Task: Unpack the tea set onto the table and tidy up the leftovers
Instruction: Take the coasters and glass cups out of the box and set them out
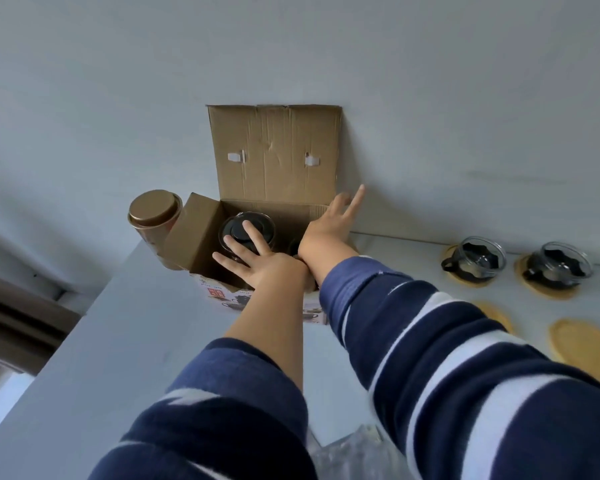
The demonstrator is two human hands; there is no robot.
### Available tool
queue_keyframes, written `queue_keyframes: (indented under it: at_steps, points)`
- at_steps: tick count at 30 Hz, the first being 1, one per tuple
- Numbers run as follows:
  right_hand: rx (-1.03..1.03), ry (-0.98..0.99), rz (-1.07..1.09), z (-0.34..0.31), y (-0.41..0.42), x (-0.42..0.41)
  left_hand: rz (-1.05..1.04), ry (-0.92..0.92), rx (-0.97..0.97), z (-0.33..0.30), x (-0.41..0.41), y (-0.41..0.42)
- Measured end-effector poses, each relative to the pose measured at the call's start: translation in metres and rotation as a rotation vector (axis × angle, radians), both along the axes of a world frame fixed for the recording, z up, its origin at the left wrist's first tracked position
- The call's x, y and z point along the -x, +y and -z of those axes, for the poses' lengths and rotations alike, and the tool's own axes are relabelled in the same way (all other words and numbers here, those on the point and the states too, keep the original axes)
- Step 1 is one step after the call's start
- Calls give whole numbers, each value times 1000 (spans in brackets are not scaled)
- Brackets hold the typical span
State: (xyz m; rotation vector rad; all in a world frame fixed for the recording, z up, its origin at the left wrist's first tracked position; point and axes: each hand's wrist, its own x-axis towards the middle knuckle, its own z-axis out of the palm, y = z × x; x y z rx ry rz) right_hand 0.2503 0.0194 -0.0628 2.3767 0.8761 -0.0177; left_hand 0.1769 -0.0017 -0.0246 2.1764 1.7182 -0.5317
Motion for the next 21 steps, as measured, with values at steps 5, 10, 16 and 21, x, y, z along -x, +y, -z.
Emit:
queue_keyframes:
  at_steps: [5, 10, 16, 21]
  points:
    - [-44, -21, -17, 2, -2, 2, 26, -15, -34, 5, 4, 3]
    - [-326, 161, 9, -1, -11, -7, 64, 13, -48, 15, 2, 6]
    - [-619, 407, 6, -24, -27, -13, 95, 61, -106, 22, -1, 6]
    - [-1039, 778, 133, -42, -42, -20, 115, 94, -148, 24, -2, 3]
